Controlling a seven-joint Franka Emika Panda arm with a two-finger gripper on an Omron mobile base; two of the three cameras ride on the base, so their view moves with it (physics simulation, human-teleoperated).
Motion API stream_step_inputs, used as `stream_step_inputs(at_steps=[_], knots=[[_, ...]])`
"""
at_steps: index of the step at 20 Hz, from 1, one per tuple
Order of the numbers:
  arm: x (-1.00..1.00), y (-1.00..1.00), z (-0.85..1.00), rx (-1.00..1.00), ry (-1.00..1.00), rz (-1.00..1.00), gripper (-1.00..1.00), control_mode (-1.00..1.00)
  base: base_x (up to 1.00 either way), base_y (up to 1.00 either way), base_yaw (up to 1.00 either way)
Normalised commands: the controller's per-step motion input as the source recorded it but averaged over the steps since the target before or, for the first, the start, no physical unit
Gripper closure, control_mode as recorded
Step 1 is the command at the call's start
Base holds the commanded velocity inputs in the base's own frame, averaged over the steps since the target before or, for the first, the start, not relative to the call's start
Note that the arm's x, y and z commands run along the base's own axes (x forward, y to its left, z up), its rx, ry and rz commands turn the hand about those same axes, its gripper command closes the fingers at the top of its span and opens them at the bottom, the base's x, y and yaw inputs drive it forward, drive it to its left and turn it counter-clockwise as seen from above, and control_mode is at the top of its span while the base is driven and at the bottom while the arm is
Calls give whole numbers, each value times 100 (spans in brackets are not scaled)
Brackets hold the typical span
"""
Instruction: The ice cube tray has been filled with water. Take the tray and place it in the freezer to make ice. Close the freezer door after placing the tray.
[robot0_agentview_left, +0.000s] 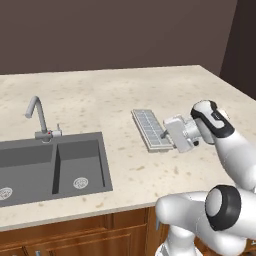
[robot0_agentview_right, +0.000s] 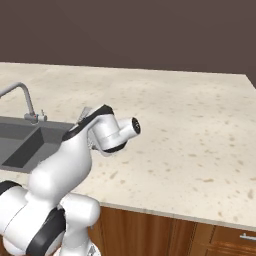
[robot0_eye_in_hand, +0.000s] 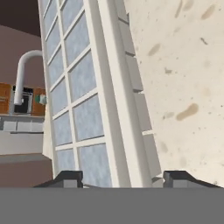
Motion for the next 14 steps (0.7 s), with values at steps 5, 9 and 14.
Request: stream_step_inputs(at_steps=[5, 9, 14], knots=[[-27, 0, 64, 11, 2, -2, 100, -100, 0, 0, 0], [-15, 0, 38, 0, 1, -2, 100, -100, 0, 0, 0], [-7, 0, 12, -11, 1, 0, 100, -100, 0, 0, 0]])
